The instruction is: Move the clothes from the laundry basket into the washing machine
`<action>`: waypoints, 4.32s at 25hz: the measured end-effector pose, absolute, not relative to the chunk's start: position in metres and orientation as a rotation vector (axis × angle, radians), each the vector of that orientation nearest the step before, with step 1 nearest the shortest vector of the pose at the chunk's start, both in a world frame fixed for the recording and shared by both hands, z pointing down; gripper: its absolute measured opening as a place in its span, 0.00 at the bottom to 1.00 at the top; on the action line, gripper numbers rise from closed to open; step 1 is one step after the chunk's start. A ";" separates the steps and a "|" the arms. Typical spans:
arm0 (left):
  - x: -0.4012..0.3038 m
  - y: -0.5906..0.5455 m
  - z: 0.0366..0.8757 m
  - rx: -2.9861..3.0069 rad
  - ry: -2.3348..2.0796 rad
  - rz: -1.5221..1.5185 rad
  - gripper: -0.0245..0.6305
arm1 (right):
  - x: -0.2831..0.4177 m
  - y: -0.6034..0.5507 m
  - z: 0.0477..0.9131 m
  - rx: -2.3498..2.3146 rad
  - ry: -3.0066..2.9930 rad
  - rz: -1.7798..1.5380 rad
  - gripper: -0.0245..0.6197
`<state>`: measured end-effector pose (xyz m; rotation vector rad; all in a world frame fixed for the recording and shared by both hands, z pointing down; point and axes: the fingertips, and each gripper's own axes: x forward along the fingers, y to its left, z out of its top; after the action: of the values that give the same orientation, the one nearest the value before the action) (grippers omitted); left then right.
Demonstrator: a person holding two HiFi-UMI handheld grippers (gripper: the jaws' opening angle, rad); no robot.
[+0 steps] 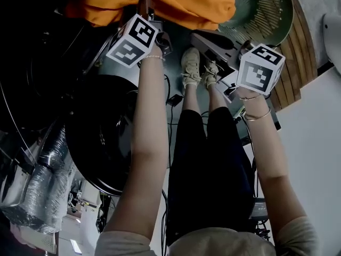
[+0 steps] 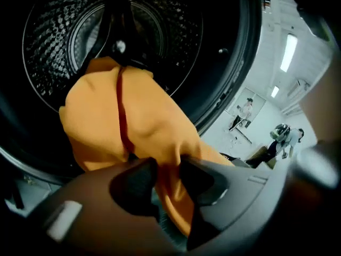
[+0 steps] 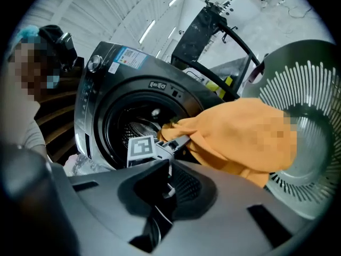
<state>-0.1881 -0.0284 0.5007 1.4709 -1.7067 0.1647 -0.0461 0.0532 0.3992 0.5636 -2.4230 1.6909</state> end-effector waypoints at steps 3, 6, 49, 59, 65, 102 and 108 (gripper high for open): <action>-0.202 -0.030 0.484 1.523 -1.794 0.239 0.11 | -0.046 0.052 0.400 0.564 -2.421 1.687 0.07; -0.228 -0.037 0.462 1.557 -1.885 0.237 0.10 | -0.048 0.052 0.398 0.556 -2.425 1.684 0.07; -0.241 -0.023 0.521 1.403 -1.995 0.474 0.58 | -0.042 0.066 0.413 0.542 -2.389 1.783 0.07; -0.242 -0.035 0.481 1.550 -1.987 0.577 0.19 | -0.046 0.059 0.405 0.541 -2.415 1.793 0.07; -0.273 -0.056 0.433 1.575 -2.123 0.516 0.19 | -0.050 0.051 0.395 0.555 -2.440 1.784 0.07; -0.250 -0.037 0.498 1.522 -1.951 0.579 0.38 | -0.048 0.054 0.399 0.567 -2.422 1.789 0.07; -0.298 -0.072 0.471 1.547 -2.066 0.557 0.19 | -0.047 0.054 0.401 0.571 -2.423 1.788 0.07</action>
<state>-0.2983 -0.0719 0.4706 1.5469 -2.0657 0.5571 -0.0466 0.0542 0.4009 0.5713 -2.4234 1.7884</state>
